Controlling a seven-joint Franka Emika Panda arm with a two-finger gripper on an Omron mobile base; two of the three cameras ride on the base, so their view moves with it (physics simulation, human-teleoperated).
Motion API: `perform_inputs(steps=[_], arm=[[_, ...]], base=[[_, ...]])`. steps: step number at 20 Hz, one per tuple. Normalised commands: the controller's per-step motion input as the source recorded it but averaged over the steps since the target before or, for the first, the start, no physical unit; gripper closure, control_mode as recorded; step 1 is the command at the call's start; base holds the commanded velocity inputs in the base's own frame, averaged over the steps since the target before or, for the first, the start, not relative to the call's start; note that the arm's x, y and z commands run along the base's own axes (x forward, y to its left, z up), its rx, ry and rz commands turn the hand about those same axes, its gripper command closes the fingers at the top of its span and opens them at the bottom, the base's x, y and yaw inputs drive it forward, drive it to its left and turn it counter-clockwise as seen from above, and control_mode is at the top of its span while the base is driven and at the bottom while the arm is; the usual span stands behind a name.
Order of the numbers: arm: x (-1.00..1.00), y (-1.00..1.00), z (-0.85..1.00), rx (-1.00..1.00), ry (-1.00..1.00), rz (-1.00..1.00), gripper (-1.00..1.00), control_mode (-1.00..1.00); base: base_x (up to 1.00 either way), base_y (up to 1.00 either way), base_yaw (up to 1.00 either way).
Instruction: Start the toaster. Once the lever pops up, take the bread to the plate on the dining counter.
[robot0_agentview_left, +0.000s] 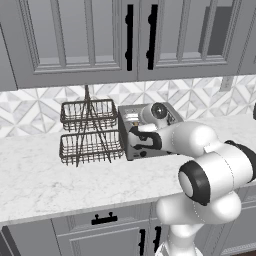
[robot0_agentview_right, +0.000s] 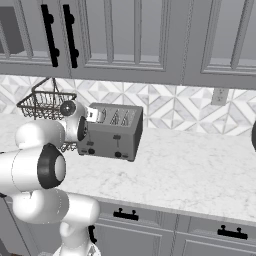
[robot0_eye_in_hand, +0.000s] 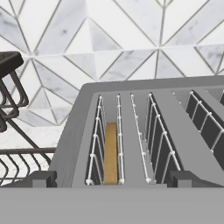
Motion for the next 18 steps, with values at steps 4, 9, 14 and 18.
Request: perform_inputs(steps=[4,9,14,18], arm=[[0.0,0.0,0.0,0.0,0.0,0.0,-1.0,-1.0],[0.0,0.0,0.0,0.0,0.0,0.0,-1.0,-1.0],[0.0,0.0,0.0,0.0,0.0,0.0,-1.0,-1.0],[0.0,0.0,0.0,0.0,0.0,0.0,-1.0,-1.0]], base=[[0.0,0.0,0.0],[0.0,0.0,0.0],[0.0,0.0,0.0],[0.0,0.0,0.0]])
